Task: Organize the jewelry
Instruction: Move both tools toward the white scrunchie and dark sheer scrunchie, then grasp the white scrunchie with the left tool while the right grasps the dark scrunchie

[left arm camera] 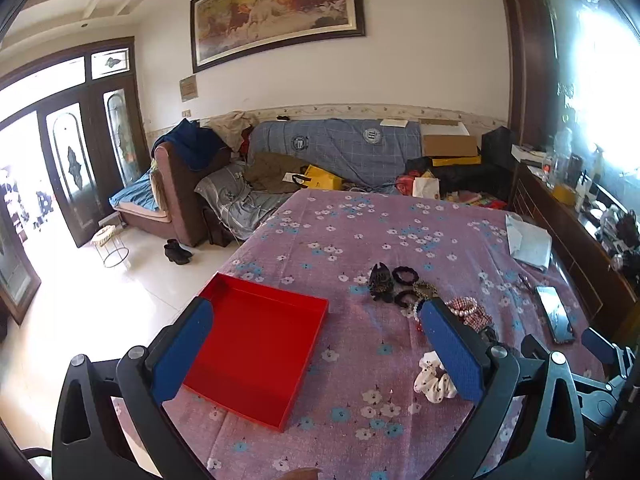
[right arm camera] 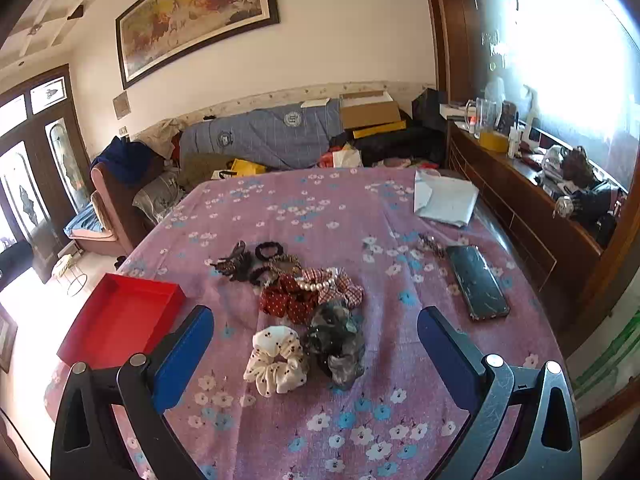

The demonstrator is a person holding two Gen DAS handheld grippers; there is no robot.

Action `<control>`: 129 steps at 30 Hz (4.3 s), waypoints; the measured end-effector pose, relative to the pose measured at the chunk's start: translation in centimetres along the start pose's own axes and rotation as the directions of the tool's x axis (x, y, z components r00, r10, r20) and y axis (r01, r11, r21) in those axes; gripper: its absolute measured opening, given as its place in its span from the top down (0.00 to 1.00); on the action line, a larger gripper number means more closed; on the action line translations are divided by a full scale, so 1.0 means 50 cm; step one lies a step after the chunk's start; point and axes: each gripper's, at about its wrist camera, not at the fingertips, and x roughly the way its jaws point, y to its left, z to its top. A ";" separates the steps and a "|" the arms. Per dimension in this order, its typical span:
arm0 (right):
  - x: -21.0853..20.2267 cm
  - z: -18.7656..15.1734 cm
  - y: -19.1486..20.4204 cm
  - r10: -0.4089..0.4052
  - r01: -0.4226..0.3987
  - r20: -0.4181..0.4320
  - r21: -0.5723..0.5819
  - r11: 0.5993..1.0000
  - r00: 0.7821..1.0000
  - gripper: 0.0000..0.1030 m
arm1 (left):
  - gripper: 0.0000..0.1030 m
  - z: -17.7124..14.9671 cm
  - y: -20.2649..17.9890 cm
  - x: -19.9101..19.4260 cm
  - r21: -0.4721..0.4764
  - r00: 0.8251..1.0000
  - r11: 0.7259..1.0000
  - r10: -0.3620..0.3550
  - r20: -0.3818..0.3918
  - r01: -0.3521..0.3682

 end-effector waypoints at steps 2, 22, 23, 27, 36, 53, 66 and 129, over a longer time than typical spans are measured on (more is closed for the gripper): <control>0.006 -0.004 -0.002 -0.003 0.003 -0.003 0.002 1.000 1.000 0.00 | 0.00 0.000 -0.006 -0.001 0.009 1.000 1.000 -0.002 -0.002 0.002; 0.062 -0.034 -0.024 -0.007 0.005 -0.091 -0.024 1.000 0.996 0.00 | 0.00 -0.035 -0.029 0.072 -0.015 0.986 1.000 -0.024 -0.167 0.021; 0.066 -0.036 -0.026 -0.006 0.004 -0.100 -0.022 1.000 0.995 0.00 | 0.00 -0.036 -0.029 0.076 -0.020 0.984 0.999 -0.029 -0.177 0.026; 0.079 -0.044 -0.030 -0.007 0.003 -0.127 -0.028 1.000 0.992 0.00 | 0.00 -0.051 -0.036 0.096 -0.017 0.977 1.000 -0.023 -0.213 0.020; 0.100 -0.063 -0.045 -0.012 0.008 -0.182 -0.024 1.000 0.983 0.00 | 0.00 -0.080 -0.043 0.137 -0.025 0.957 0.999 -0.028 -0.289 0.022; 0.123 -0.065 -0.072 0.020 -0.019 -0.221 0.007 1.000 0.975 0.00 | 0.00 -0.098 -0.017 0.214 -0.019 0.935 0.999 -0.043 -0.352 0.039; 0.205 -0.064 -0.093 0.104 -0.095 -0.315 0.044 0.995 0.943 0.21 | 0.31 -0.144 -0.106 0.305 0.032 0.865 0.973 -0.187 -0.466 0.227; 0.227 0.002 0.205 0.435 -0.475 -0.363 -0.022 0.880 0.824 0.89 | 0.93 -0.116 0.186 0.285 -0.064 0.914 0.997 0.008 -0.406 -0.037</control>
